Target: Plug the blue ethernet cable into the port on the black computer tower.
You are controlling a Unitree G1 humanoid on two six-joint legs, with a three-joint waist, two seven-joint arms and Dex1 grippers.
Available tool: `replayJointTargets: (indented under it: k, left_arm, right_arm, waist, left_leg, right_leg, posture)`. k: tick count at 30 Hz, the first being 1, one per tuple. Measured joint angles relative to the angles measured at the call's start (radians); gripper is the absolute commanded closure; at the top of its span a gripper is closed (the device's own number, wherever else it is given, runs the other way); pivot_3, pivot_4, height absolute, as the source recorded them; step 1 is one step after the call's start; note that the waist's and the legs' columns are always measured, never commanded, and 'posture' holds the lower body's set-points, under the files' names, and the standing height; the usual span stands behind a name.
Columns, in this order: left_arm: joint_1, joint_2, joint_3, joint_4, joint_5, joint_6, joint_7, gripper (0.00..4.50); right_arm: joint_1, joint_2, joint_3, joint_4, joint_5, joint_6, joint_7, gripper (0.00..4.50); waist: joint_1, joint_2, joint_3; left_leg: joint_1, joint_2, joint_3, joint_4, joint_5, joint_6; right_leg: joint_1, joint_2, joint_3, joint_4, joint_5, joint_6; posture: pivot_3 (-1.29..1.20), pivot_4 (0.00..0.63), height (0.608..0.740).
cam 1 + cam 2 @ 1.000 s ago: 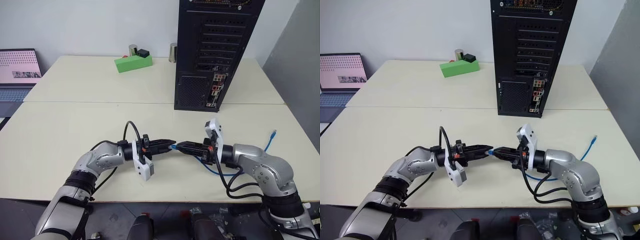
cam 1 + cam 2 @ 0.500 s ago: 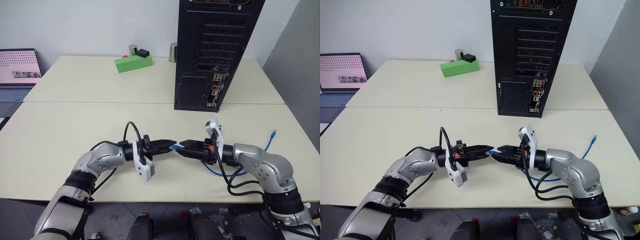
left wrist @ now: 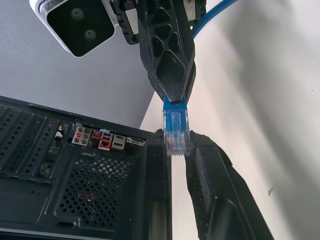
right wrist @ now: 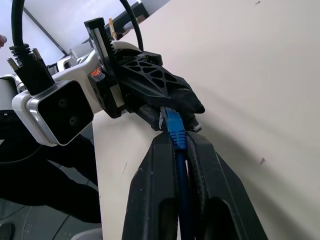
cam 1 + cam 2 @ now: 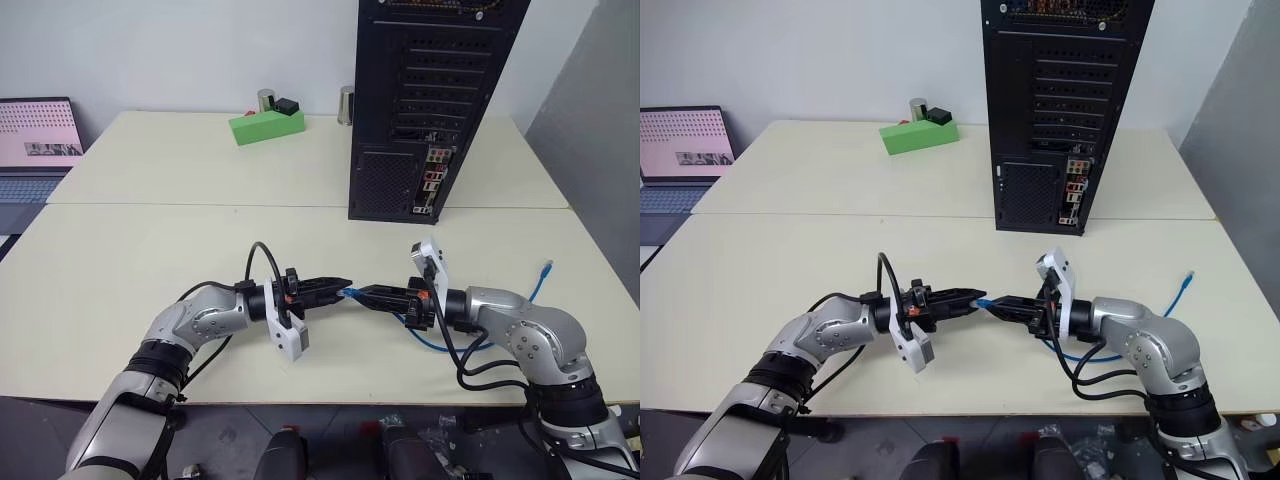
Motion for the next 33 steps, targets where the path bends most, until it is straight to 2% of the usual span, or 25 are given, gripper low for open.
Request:
replayJointTargets:
  k: [2, 4, 7, 8, 12, 16, 19, 21, 27, 33]
  left_arm:
    - [0.000, 0.000, -0.001, 0.000, 0.000, 0.001, 0.000, 4.25]
    - [0.000, 0.000, -0.003, 0.000, -0.002, 0.003, 0.001, 3.55]
    - [0.000, 0.000, -0.027, 0.002, -0.016, 0.007, -0.003, 2.94]
    - [0.000, 0.000, -0.034, 0.003, -0.019, 0.007, -0.004, 2.86]
    - [0.000, 0.015, -0.072, 0.031, -0.106, 0.023, -0.055, 1.93]
    - [0.017, 0.018, -0.091, 0.051, -0.289, 0.130, -0.172, 1.16]
    - [0.085, 0.015, -0.089, -0.012, -0.510, 0.339, -0.310, 0.51]
    - [0.141, 0.006, -0.086, -0.111, -0.655, 0.538, -0.398, 0.20]
    - [0.186, -0.004, -0.029, -0.411, -0.913, 1.048, -0.479, 0.18]
    - [0.089, -0.078, -0.010, -0.527, -0.958, 1.387, -0.435, 0.18]
  right_arm:
    - [-0.001, 0.000, -0.001, 0.003, 0.003, 0.004, 0.001, 4.49]
    - [-0.004, -0.001, -0.002, 0.007, 0.007, 0.007, 0.002, 4.49]
    - [-0.016, -0.006, -0.003, 0.025, 0.017, 0.016, 0.004, 4.50]
    - [-0.021, -0.009, -0.004, 0.028, 0.019, 0.023, 0.005, 4.50]
    - [-0.029, -0.034, -0.006, 0.039, 0.026, 0.034, 0.026, 4.50]
    - [-0.029, -0.054, -0.013, 0.041, 0.025, 0.033, 0.027, 4.50]
    - [-0.018, -0.062, -0.056, 0.020, 0.009, -0.004, -0.008, 4.50]
    - [-0.003, -0.054, -0.091, -0.012, -0.023, -0.042, -0.073, 4.50]
    - [0.040, 0.052, -0.108, -0.089, -0.210, -0.150, -0.360, 4.50]
    - [0.047, 0.282, -0.068, -0.089, -0.447, -0.236, -0.726, 4.50]
  waist:
    - [0.000, 0.000, 0.000]
    - [0.000, 0.000, 0.000]
    - [0.000, 0.000, 0.000]
    - [0.000, 0.000, 0.000]
    - [0.000, 0.000, 0.000]
    - [-0.001, 0.000, 0.000]
    - [-0.001, 0.000, 0.000]
    - [-0.002, 0.000, 0.000]
    - [-0.002, 0.000, 0.000]
    - [-0.001, 0.000, 0.000]
  left_leg:
    - [0.000, 0.000, 0.000, 0.000, 0.000, 0.000]
    - [0.000, 0.000, 0.000, 0.000, 0.000, 0.000]
    - [0.000, 0.000, 0.000, 0.000, 0.000, 0.000]
    - [0.000, 0.000, 0.000, 0.000, 0.000, 0.000]
    - [0.000, 0.000, 0.000, 0.000, 0.000, 0.000]
    - [0.000, 0.000, 0.000, 0.000, 0.000, 0.000]
    - [0.000, 0.000, 0.000, 0.000, 0.000, 0.000]
    - [-0.001, 0.000, 0.000, 0.000, 0.000, 0.000]
    - [0.000, 0.000, -0.001, 0.000, 0.000, 0.000]
    - [-0.002, 0.000, 0.000, 0.000, 0.000, 0.000]
  right_leg:
    - [0.000, 0.000, 0.000, 0.000, 0.000, 0.000]
    - [0.000, 0.000, 0.000, 0.000, 0.000, 0.000]
    - [0.000, 0.000, 0.000, 0.000, 0.000, 0.000]
    - [0.000, 0.000, 0.000, 0.000, 0.000, 0.000]
    - [0.000, 0.000, 0.000, 0.000, 0.000, 0.000]
    - [0.000, 0.000, 0.000, 0.000, 0.000, 0.000]
    - [0.000, 0.000, 0.000, 0.000, 0.000, 0.000]
    - [0.000, 0.000, 0.000, 0.000, 0.000, 0.000]
    - [0.000, 0.000, 0.000, 0.001, 0.000, 0.001]
    - [-0.002, 0.000, 0.001, 0.001, 0.000, 0.000]
  posture:
    - [0.00, 0.150, 0.740]
    - [0.00, 0.150, 0.740]
    - [0.00, 0.150, 0.740]
    - [0.00, 0.150, 0.740]
    - [0.00, 0.150, 0.740]
    - [0.00, 0.150, 0.740]
    - [0.00, 0.150, 0.740]
    - [0.00, 0.150, 0.740]
    - [0.00, 0.150, 0.740]
    - [0.00, 0.150, 0.740]
